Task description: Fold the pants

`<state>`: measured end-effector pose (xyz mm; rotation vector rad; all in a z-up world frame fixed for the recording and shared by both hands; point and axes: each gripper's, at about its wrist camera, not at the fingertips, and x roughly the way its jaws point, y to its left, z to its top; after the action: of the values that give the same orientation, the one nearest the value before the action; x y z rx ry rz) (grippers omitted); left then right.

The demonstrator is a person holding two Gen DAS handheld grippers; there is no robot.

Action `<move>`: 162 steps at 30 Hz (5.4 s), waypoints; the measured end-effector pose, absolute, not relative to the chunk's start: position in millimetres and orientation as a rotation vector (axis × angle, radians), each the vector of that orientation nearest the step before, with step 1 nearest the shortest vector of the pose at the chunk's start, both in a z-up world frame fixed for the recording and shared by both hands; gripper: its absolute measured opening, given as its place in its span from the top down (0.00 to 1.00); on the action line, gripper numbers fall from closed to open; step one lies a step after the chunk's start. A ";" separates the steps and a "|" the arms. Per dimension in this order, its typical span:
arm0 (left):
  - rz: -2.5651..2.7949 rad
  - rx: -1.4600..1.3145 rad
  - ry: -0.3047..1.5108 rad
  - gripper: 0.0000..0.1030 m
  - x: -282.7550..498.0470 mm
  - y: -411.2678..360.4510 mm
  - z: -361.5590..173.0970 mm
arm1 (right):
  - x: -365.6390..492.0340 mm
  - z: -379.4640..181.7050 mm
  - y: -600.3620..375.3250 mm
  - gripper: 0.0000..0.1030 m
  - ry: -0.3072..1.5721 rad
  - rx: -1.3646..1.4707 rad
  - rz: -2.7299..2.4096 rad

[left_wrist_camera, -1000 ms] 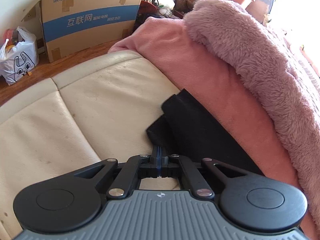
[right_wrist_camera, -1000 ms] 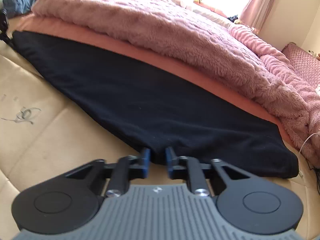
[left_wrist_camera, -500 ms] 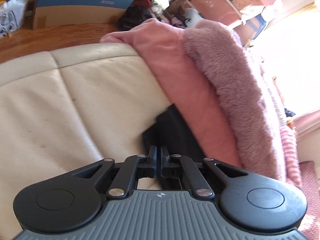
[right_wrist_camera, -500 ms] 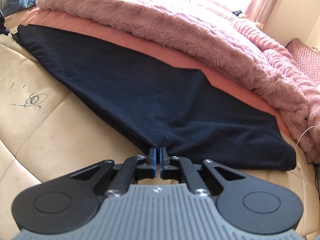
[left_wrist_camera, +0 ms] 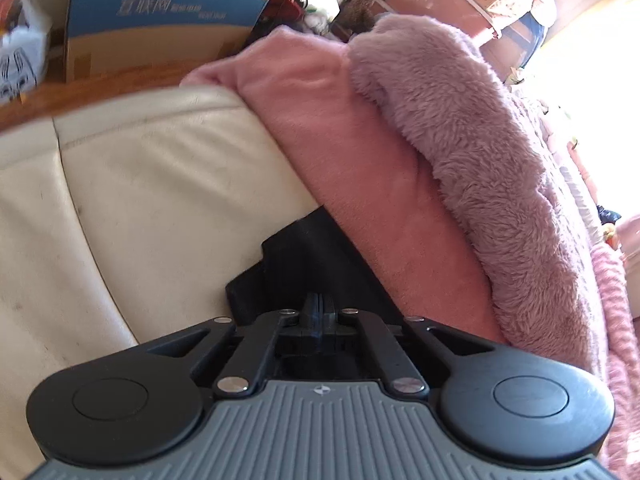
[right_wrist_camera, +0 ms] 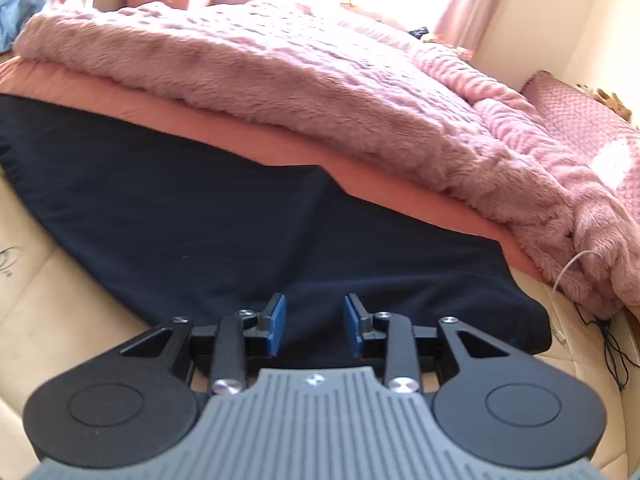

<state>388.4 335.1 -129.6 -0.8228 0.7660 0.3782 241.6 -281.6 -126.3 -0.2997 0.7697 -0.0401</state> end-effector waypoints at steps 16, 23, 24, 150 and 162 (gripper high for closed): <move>0.486 -0.968 0.745 0.75 373.6 338.5 -140.9 | 245.6 -138.3 -293.2 0.58 0.736 -0.254 -0.024; 0.324 -0.554 0.747 0.99 403.9 281.5 -102.1 | 246.4 -142.0 -296.0 0.58 0.745 -0.249 -0.027; 0.262 -0.482 0.753 0.99 409.5 267.6 -98.0 | 247.3 -143.1 -295.3 0.58 0.748 -0.248 -0.025; 0.580 -0.671 0.807 0.97 364.1 336.7 -123.5 | 233.5 -177.3 -567.8 0.96 0.514 1.010 -0.578; 0.658 -0.684 0.799 0.97 259.7 380.6 -102.5 | 151.7 -142.6 -516.7 0.98 0.662 0.832 -0.611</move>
<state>259.7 380.6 -102.5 -0.6844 0.7992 0.6583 151.7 -516.7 -142.6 0.8319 0.6624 -0.6115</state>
